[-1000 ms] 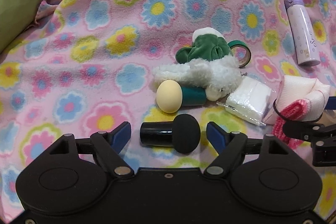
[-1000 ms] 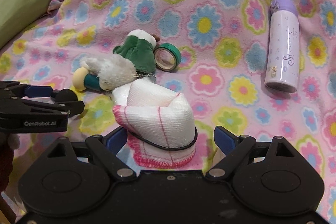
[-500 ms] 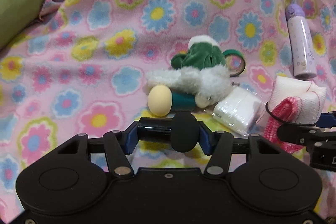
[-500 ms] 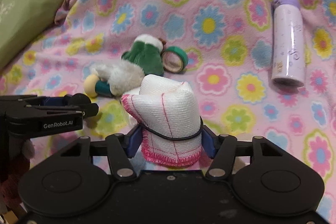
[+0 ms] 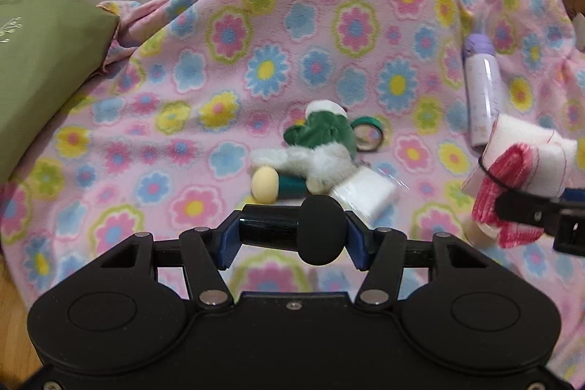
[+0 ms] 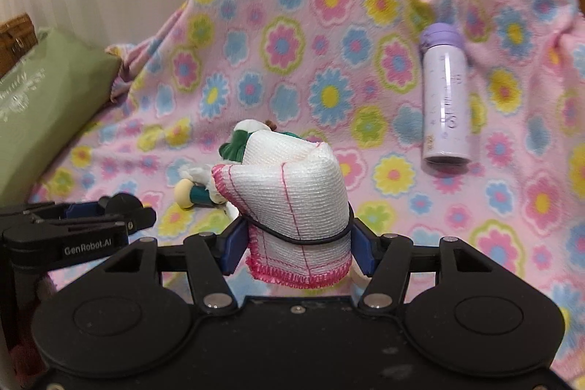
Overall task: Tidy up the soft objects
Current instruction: 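Carry the sponge stick and towel bundle over the woven basket with both tools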
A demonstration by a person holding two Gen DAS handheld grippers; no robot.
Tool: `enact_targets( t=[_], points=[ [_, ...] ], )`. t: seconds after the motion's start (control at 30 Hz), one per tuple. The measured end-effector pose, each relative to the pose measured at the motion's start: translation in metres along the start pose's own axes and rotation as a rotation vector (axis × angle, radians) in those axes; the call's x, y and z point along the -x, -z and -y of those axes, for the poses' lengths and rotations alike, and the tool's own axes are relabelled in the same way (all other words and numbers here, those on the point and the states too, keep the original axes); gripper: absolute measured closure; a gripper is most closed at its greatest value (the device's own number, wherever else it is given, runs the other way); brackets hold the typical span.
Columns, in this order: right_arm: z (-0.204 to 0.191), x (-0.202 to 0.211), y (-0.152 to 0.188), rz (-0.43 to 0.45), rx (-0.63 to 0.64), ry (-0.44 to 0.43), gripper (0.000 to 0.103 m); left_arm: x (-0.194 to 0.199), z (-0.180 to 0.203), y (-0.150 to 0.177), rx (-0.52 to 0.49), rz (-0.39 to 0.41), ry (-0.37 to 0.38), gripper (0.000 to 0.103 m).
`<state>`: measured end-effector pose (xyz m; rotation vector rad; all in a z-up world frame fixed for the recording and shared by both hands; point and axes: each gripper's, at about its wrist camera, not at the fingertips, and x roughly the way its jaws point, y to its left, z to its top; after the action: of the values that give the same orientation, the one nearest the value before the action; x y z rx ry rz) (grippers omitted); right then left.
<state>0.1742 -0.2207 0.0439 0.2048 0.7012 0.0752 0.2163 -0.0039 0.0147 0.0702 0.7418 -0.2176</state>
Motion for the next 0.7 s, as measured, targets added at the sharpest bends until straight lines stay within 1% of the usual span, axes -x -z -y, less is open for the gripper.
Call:
enact_targets(
  t=[0.23, 0.43, 0.57, 0.7],
  points=[
    [0.007, 0.060, 0.026, 0.015, -0.016, -0.004, 0.044, 0.046, 0.020, 0.030, -0.015, -0.020, 0.015, 0.048],
    [0.013, 0.103, 0.059, -0.001, -0.052, -0.025, 0.044, 0.079, 0.034, 0.059, -0.026, -0.046, 0.014, 0.048],
    [0.011, 0.130, 0.086, -0.003, -0.045, -0.032, 0.044, 0.096, 0.039, 0.077, -0.010, -0.053, 0.027, 0.048],
    [0.007, 0.152, 0.109, -0.005, -0.036, -0.058, 0.044, 0.109, 0.044, 0.093, -0.003, -0.053, 0.028, 0.048]
  ],
)
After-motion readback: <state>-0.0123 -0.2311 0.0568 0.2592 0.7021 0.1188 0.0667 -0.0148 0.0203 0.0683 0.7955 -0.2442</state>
